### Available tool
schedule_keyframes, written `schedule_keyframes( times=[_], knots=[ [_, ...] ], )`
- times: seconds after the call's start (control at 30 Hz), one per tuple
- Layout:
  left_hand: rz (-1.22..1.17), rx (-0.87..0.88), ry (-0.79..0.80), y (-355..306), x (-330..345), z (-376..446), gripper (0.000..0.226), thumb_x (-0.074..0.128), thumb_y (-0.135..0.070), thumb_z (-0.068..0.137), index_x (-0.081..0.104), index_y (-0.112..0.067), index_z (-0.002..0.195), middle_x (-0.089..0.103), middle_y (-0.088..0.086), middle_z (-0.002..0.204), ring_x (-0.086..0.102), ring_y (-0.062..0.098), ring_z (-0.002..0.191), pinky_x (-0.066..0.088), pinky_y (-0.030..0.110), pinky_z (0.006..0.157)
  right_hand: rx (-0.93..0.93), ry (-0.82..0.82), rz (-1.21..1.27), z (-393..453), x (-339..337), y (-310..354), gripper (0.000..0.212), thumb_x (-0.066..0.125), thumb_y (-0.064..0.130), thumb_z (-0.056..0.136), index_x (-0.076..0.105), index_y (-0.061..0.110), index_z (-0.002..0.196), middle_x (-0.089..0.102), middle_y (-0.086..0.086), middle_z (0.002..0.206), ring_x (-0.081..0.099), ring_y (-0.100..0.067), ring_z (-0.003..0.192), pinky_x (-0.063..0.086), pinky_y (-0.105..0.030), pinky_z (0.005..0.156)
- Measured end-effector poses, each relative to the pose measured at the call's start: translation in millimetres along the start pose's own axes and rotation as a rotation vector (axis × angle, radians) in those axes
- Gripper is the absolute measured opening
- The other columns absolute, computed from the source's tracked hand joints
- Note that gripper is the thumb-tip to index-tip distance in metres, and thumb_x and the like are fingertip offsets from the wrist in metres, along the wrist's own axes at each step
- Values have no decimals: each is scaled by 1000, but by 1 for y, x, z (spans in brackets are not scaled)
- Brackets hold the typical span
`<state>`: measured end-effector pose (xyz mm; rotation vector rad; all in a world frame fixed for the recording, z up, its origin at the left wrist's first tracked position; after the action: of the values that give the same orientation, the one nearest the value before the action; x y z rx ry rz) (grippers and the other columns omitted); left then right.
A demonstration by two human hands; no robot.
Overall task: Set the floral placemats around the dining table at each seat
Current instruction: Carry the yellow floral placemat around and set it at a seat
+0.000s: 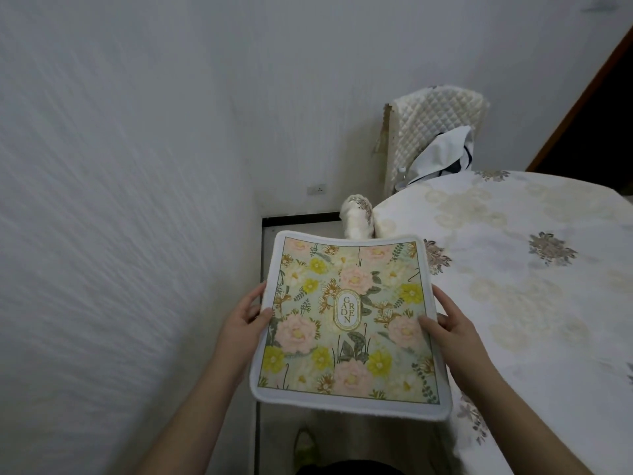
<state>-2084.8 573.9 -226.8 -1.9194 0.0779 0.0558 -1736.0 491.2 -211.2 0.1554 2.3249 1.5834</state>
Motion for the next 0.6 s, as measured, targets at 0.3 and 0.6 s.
schedule_keyframes(
  times=[0.3,0.6],
  knots=[
    [-4,16,180,-43,52,88,44,58,-8,96,57,-34,133,77,3,96,75,28,83,60,54,73,-1,-208,81,34,-26,20,56,55,12,97,40,50,135,76,1,91,74,-21,83,58,-52,77],
    [69,9,430,-69,158,118,46,59,-8,96,57,-40,129,77,3,97,75,28,83,62,45,65,91,-400,192,17,-89,-13,56,56,15,97,38,44,142,77,2,93,74,-22,83,59,-46,72]
  ],
)
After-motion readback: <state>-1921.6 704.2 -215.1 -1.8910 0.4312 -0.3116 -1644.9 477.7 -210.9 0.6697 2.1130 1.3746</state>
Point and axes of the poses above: each hand's wrist, its own z-axis towards the middle knuckle, its own x-axis out of the palm, y = z × x, the point moved 10 cm from there along z, towards the middle knuckle
